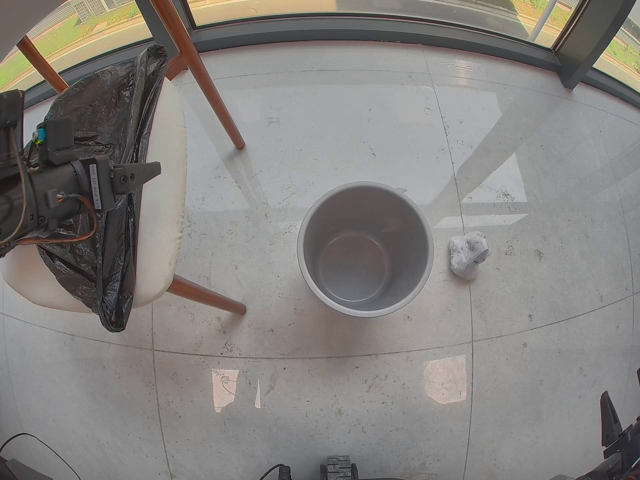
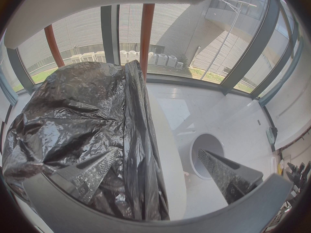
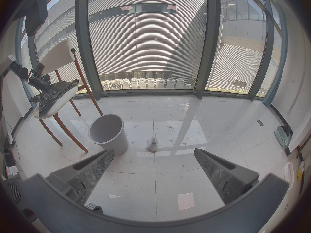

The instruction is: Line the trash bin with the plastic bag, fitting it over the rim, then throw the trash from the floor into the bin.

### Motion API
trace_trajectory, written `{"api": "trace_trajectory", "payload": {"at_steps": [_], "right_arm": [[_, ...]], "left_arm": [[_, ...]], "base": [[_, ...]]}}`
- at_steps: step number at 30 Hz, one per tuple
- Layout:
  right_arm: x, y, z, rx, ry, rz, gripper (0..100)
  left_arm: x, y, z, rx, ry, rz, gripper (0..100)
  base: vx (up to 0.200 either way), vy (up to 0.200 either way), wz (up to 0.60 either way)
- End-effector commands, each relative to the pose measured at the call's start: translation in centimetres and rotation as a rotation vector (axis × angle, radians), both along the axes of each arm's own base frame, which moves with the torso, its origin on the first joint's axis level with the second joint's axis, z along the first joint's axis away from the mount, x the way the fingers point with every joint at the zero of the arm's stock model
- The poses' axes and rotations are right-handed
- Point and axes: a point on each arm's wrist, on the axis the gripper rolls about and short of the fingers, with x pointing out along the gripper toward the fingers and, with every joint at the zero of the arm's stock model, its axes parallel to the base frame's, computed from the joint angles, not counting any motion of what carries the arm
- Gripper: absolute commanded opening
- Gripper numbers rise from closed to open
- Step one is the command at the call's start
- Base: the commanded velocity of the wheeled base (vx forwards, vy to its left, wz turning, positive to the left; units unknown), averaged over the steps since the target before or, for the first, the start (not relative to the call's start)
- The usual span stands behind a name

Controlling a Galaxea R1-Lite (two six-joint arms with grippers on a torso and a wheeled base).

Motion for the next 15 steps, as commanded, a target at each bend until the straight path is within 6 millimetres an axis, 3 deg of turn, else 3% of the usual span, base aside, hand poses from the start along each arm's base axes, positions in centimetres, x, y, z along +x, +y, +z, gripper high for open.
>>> {"api": "trace_trajectory", "payload": {"at_steps": [1,5,11,12,15], "right_arm": [[0.1,0.0,-0.5,0.001,0.009,0.000,100],[0.1,0.0,-0.5,-0.001,0.010,0.000,100],[0.1,0.0,-0.5,-0.002,0.012,0.000,100],[0.1,0.0,-0.5,-0.002,0.010,0.000,100],[0.1,0.0,-0.5,-0.002,0.012,0.000,100]], "left_arm": [[2.4,-0.8,-0.7,0.015,0.008,0.025,100],[3.8,-1.0,-0.2,0.017,-0.036,0.083,100],[4.0,-1.0,-0.3,0.032,-0.036,0.083,100],[4.0,-1.0,-0.3,0.042,-0.035,0.081,0],[4.0,-1.0,-0.3,0.049,-0.038,0.082,0]], "base": [[0.000,0.000,0.00],[0.000,0.000,0.00],[0.000,0.000,0.00],[0.000,0.000,0.00],[0.000,0.000,0.00]]}}
